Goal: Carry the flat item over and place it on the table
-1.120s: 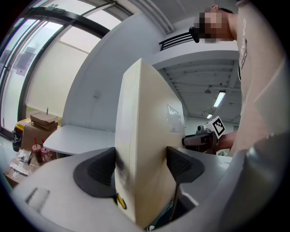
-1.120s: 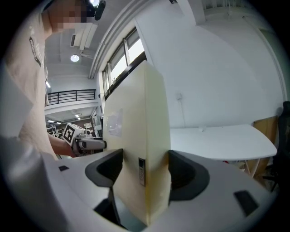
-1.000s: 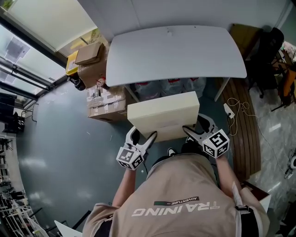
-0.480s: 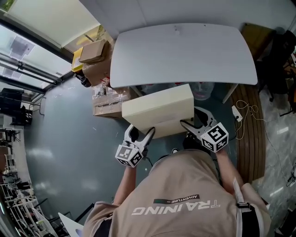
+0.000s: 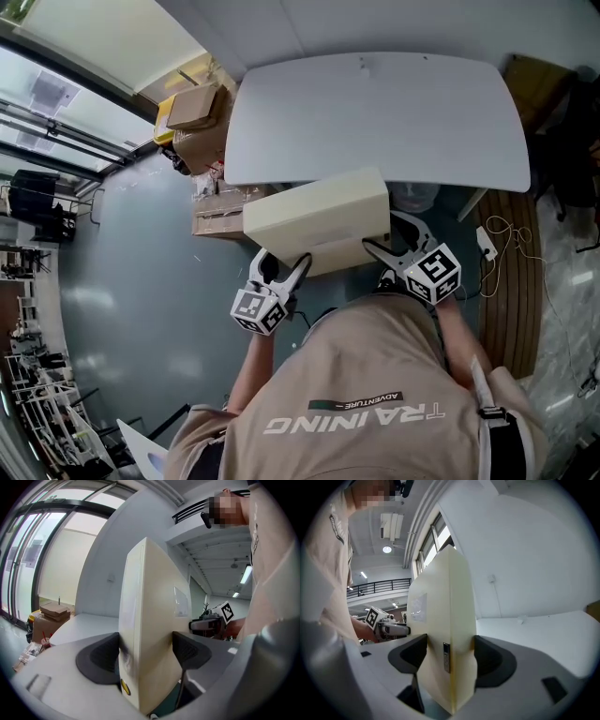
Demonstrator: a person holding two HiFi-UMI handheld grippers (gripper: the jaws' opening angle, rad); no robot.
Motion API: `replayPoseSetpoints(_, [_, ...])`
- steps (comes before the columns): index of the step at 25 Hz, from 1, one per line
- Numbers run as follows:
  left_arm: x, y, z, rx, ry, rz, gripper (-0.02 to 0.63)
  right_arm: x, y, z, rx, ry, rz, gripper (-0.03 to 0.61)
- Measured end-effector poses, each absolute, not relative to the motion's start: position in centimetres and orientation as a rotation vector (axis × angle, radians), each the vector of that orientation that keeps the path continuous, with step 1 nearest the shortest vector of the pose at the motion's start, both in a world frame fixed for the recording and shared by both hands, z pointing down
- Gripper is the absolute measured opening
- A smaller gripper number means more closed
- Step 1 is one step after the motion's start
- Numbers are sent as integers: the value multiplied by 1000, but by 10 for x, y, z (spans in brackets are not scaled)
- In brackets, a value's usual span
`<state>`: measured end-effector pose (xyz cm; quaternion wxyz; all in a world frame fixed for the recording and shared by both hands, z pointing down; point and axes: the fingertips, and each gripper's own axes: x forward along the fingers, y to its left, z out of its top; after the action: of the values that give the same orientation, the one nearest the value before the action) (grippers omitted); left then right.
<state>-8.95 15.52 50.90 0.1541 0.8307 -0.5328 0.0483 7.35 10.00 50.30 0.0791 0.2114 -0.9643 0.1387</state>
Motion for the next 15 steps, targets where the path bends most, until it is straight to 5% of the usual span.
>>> replayPoseSetpoints(15, [-92, 126, 520, 2327, -1573, 153, 337, 70, 63, 514, 535, -2876, 469, 305])
